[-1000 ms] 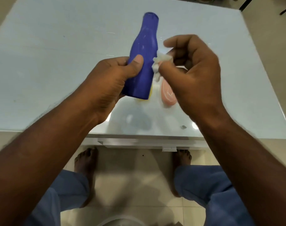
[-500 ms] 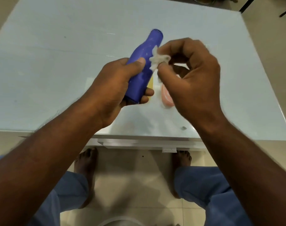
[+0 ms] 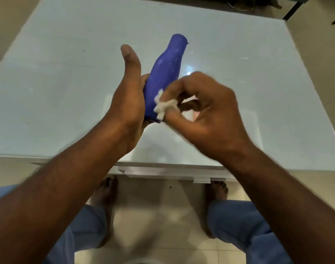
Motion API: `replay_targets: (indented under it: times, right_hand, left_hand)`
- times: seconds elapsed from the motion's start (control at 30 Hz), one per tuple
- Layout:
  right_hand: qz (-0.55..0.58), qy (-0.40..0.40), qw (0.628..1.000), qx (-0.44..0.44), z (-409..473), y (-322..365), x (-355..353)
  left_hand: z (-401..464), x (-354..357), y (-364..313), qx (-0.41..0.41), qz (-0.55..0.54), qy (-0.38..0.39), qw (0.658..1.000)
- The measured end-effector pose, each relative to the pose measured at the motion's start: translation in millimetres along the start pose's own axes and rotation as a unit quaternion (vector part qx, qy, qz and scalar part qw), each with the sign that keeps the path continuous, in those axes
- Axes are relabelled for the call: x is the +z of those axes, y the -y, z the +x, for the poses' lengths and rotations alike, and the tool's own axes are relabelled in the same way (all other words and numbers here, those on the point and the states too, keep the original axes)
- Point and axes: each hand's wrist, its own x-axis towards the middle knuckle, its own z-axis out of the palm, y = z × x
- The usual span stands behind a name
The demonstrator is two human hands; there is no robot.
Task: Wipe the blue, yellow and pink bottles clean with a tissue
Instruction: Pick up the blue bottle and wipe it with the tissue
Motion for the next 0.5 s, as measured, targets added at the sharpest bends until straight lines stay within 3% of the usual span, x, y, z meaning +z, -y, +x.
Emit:
replay_targets:
  times: [0.1,0.17,0.27,0.4,0.43,0.5]
  right_hand:
    - [0.002,-0.154,0.987,0.039,12,-10,-17]
    - [-0.013,-0.187,0.980,0.060,14,-18,-22]
    - [-0.014,-0.144,0.989,0.038,7,-12,-14]
    - [-0.037,0.047,0.998,-0.019,-7,0,7]
    - [-0.050,0.063,0.996,-0.025,-8,1,10]
    - [-0.020,0.011,0.999,-0.023,-5,2,9]
  left_hand:
    - [-3,3,2,-0.017,0.007,0.035,0.999]
    - [-6,7,3,-0.030,0.025,0.048,0.998]
    - [-7,9,1,-0.037,0.019,0.013,0.999]
    - [-5,4,-3,-0.014,0.032,-0.048,0.998]
    - [-4,3,-3,-0.008,0.041,-0.049,0.998]
    - [-5,3,-3,-0.001,0.049,-0.044,0.998]
